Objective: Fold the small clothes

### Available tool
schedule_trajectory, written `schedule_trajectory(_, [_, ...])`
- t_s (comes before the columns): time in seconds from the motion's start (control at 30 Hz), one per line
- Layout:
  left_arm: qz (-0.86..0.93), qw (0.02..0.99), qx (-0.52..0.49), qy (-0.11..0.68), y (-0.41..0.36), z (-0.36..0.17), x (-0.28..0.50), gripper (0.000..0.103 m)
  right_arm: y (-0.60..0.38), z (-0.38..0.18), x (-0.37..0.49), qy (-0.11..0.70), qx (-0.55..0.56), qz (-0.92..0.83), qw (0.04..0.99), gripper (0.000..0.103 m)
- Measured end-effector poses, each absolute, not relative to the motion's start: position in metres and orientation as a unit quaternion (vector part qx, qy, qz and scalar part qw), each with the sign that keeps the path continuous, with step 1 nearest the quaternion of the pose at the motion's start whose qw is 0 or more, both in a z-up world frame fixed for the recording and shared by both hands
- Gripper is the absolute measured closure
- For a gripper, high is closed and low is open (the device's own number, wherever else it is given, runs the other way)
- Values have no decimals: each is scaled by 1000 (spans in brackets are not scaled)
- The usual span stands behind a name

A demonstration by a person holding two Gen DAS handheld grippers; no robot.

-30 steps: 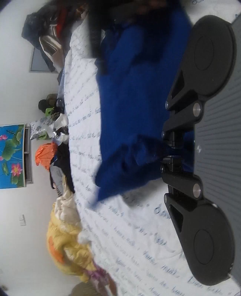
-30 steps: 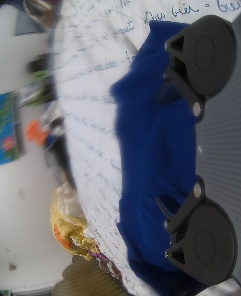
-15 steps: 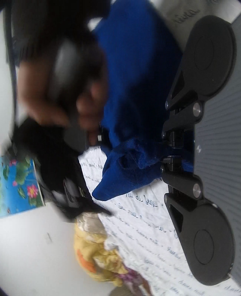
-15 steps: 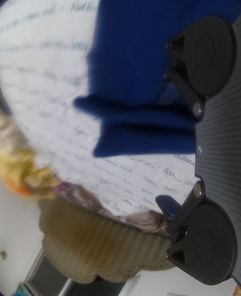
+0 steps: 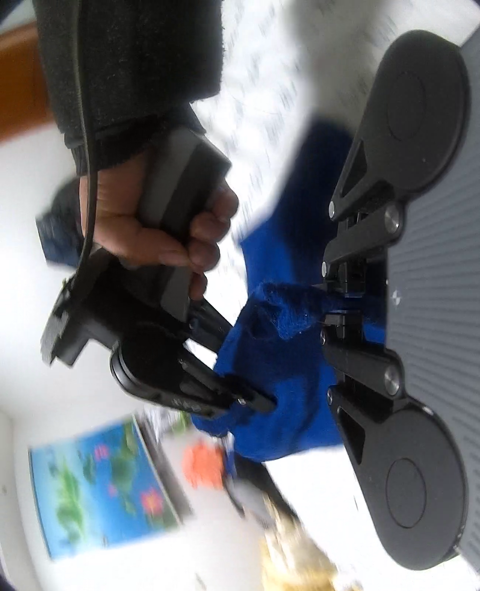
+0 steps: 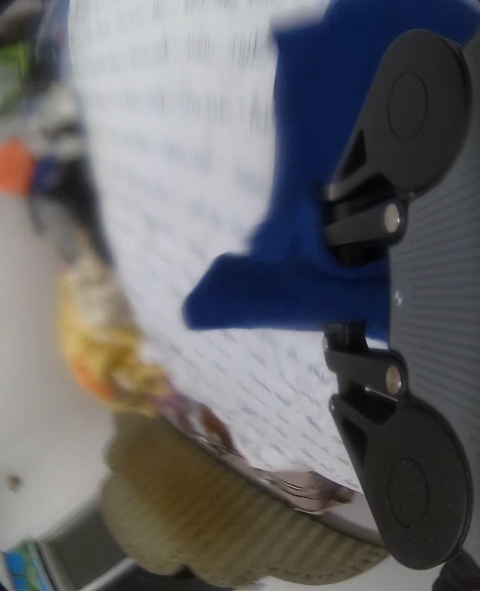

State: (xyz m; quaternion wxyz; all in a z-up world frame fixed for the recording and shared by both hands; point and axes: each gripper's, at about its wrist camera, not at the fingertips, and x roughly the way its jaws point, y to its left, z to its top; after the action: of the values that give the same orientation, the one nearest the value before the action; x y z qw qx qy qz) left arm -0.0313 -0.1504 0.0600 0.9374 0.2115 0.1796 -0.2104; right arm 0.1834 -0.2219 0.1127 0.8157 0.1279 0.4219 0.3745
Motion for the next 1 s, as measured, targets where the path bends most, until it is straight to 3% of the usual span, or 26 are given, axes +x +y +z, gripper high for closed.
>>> schedule_trajectory(0.23, [-262,906,237,234,-189,24,-23,96,-336,45,169,457,208,255,827,86])
schedule_trajectory(0.33, [-287,904,214,233,-160,36,-26,62,-346,40,162,446,261,253,818,77])
schedule_trajectory(0.37, [-282,910,202,228,-145,42,-28,37,-353,43,160,440,272,248,819,69])
schedule_trajectory(0.4, [-276,916,193,219,-130,47,-29,17,-360,49,155,423,282,242,827,54])
schedule_trajectory(0.43, [-268,922,184,211,-113,52,-28,11,-367,54,150,402,290,232,837,43])
schedule_trajectory(0.47, [-257,927,175,208,-99,56,-26,7,-376,59,145,385,295,216,847,19])
schedule_trajectory(0.5, [-242,932,167,210,-87,58,-18,7,-383,62,143,374,293,200,857,8])
schedule_trajectory(0.6, [-185,945,120,243,-63,64,33,7,-391,57,151,399,278,175,856,8])
schedule_trajectory(0.67, [-169,939,20,299,-41,65,89,7,-384,47,160,421,280,178,844,8])
schedule_trajectory(0.77, [-130,905,-131,383,-9,48,165,34,-369,41,167,417,267,182,849,9])
schedule_trajectory(0.83, [-137,885,-167,412,-9,40,197,39,-362,40,171,416,262,180,852,9])
schedule_trajectory(0.87, [-148,882,-166,414,-11,40,205,41,-359,39,175,414,259,178,854,14])
schedule_trajectory(0.9, [-159,883,-156,413,-22,40,207,72,-353,39,177,414,253,174,857,40])
schedule_trajectory(0.93, [-173,876,-149,424,-28,38,211,83,-348,38,179,419,245,172,857,63])
schedule_trajectory(0.97, [-164,880,-136,424,-31,41,212,83,-344,35,182,431,240,169,853,79])
schedule_trajectory(1.0, [-153,890,-121,412,-29,45,210,84,-340,35,182,430,236,168,855,82])
